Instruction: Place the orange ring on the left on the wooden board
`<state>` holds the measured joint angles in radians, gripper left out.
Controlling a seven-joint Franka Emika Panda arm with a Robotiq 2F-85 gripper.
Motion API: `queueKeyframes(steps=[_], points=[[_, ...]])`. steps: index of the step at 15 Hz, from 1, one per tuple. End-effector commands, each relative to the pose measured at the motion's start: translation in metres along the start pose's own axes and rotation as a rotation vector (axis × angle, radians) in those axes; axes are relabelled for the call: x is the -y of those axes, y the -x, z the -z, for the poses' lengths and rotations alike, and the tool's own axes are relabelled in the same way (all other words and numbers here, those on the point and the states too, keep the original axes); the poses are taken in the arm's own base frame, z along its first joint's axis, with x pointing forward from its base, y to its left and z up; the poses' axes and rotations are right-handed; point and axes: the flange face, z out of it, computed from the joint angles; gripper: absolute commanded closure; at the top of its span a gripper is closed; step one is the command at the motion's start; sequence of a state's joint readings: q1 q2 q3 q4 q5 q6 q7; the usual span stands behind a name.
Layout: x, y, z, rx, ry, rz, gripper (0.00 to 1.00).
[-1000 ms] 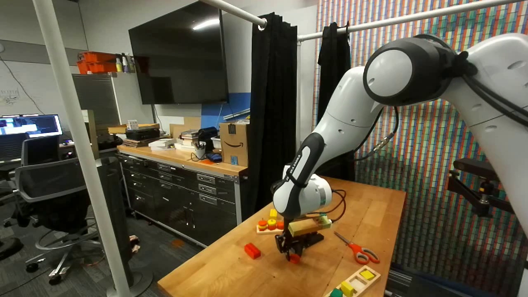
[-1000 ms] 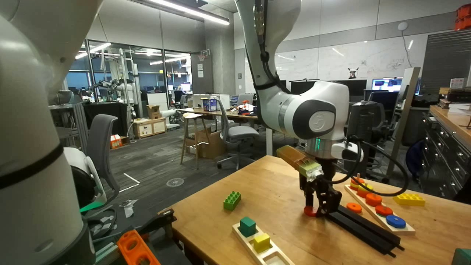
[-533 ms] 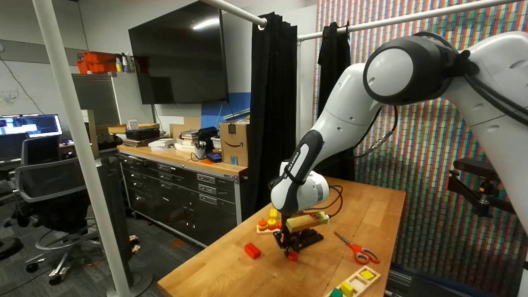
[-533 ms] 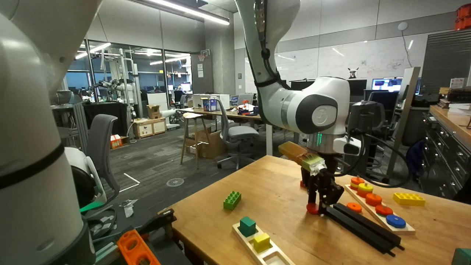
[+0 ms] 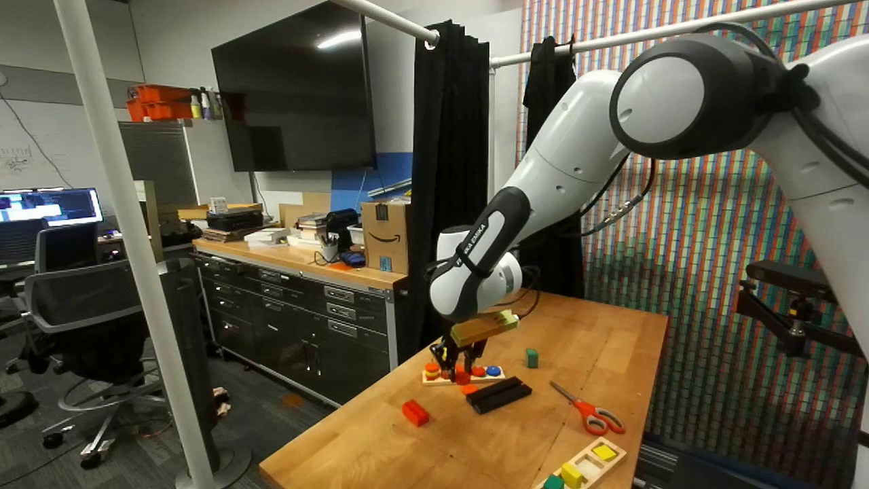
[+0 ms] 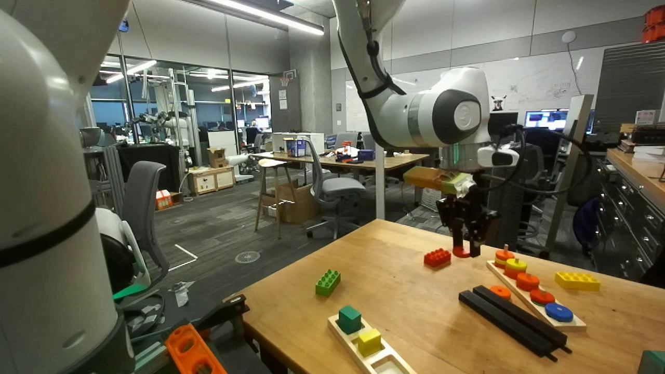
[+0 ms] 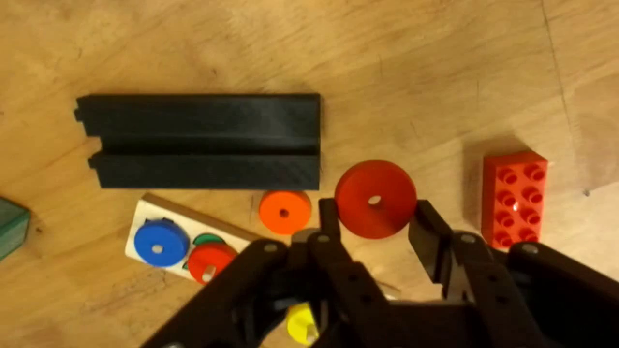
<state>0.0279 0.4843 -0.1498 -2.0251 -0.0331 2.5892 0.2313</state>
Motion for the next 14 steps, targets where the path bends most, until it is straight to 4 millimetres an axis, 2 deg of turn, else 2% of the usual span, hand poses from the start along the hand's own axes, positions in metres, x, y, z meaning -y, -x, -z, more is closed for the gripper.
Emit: queueKeyframes(steps=[1,4,7,14], points=[[0.004,-0.03,0.029,-0.051,0.031,0.005,0.82],[-0.004,-0.05,0.037,-0.09,0.046,-0.005,0.82],[-0.02,-0.068,0.036,-0.106,0.063,-0.034,0.82],[-0.062,-0.094,0.011,-0.079,0.092,-0.103,0.82]])
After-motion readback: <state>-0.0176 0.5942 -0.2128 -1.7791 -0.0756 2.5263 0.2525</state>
